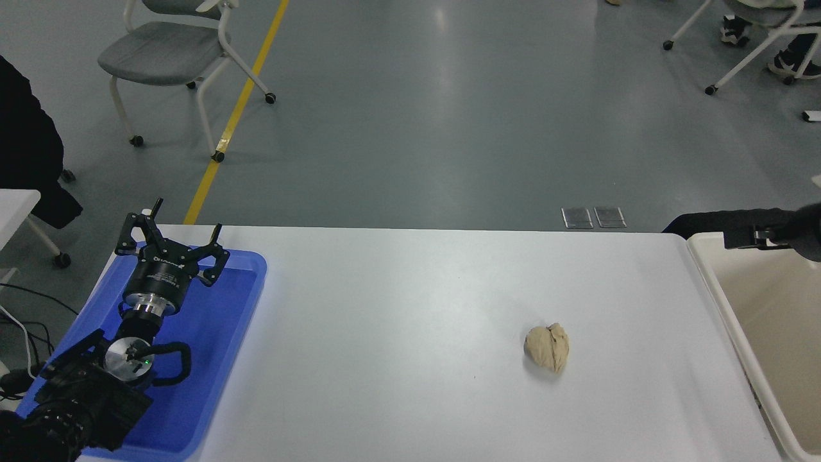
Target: Pick up foil plate and place in dustbin
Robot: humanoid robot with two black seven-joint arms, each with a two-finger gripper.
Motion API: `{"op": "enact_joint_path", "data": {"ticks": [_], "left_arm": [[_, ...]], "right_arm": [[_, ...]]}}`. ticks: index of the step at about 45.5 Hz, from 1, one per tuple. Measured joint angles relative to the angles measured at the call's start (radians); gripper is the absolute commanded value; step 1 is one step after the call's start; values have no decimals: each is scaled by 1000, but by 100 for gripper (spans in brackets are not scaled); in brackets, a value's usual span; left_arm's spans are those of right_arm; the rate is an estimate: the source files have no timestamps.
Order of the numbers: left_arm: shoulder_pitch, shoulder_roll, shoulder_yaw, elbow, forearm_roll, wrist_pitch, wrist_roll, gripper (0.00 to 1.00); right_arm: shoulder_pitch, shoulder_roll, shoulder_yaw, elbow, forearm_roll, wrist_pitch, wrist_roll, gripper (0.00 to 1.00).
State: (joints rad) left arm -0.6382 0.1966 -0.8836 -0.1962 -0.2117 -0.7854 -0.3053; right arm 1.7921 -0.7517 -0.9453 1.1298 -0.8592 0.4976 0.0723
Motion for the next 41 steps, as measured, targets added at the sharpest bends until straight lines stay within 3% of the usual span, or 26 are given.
{"op": "enact_joint_path", "data": {"ticks": [8, 23, 41], "left_arm": [[0, 1, 0, 1, 0, 0, 0, 100], [1, 3, 0, 2, 0, 0, 0, 100], [2, 3, 0, 1, 0, 0, 0, 100]], "right_arm": [[135, 88, -57, 116, 152, 114, -2, 100], [254, 299, -103, 179, 424, 191, -4, 100], [336, 410, -116, 185, 611, 269, -3, 100]]}}
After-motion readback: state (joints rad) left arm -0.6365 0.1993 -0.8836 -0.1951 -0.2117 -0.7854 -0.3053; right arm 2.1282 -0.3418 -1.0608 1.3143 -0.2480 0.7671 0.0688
